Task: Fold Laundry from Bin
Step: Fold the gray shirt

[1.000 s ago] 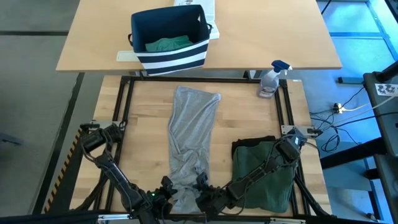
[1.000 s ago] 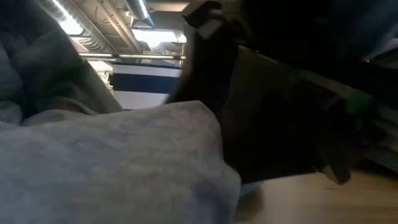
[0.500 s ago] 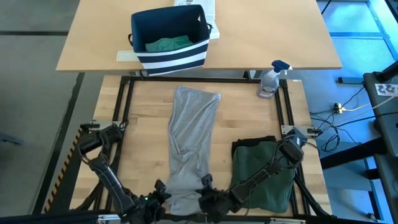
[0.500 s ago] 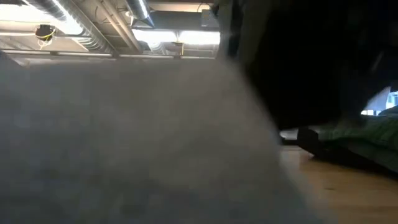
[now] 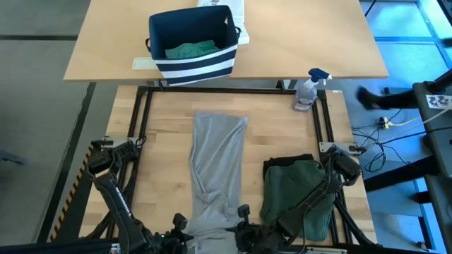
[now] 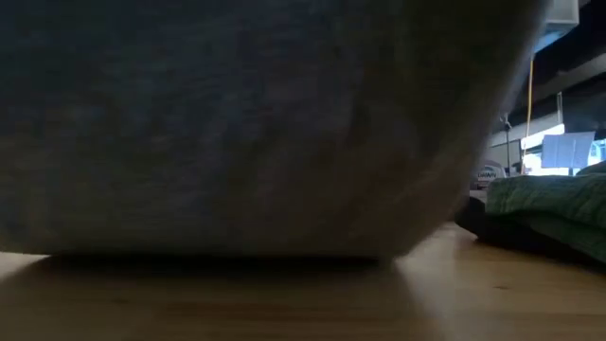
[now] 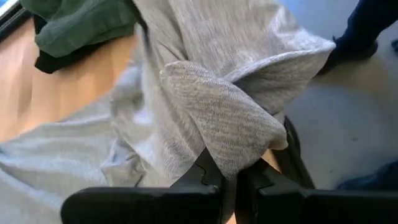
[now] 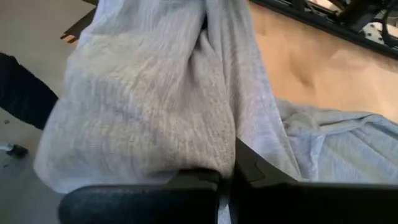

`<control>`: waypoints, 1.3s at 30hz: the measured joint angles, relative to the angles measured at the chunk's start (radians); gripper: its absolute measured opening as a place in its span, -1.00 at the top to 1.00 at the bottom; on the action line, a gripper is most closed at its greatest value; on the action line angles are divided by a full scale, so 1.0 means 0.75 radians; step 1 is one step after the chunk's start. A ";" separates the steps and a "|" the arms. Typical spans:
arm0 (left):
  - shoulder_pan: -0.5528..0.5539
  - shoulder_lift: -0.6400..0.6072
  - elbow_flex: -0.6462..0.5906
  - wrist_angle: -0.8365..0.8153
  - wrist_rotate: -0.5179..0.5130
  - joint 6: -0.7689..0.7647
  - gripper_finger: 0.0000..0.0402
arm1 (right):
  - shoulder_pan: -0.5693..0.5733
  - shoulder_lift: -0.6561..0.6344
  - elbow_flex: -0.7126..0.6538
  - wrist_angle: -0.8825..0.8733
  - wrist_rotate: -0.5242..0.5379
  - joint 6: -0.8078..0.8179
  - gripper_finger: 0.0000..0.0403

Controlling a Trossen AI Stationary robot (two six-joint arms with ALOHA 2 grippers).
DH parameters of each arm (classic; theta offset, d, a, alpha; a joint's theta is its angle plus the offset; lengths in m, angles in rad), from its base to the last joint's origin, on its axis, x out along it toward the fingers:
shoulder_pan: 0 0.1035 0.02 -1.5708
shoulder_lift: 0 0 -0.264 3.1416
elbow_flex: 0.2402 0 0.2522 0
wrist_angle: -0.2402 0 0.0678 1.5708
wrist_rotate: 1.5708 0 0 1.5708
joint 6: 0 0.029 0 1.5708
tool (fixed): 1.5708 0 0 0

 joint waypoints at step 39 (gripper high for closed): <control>0.538 -1.108 -1.195 0.825 0.128 0.232 0.99 | -0.384 -0.576 -0.985 1.111 -0.048 -0.039 1.00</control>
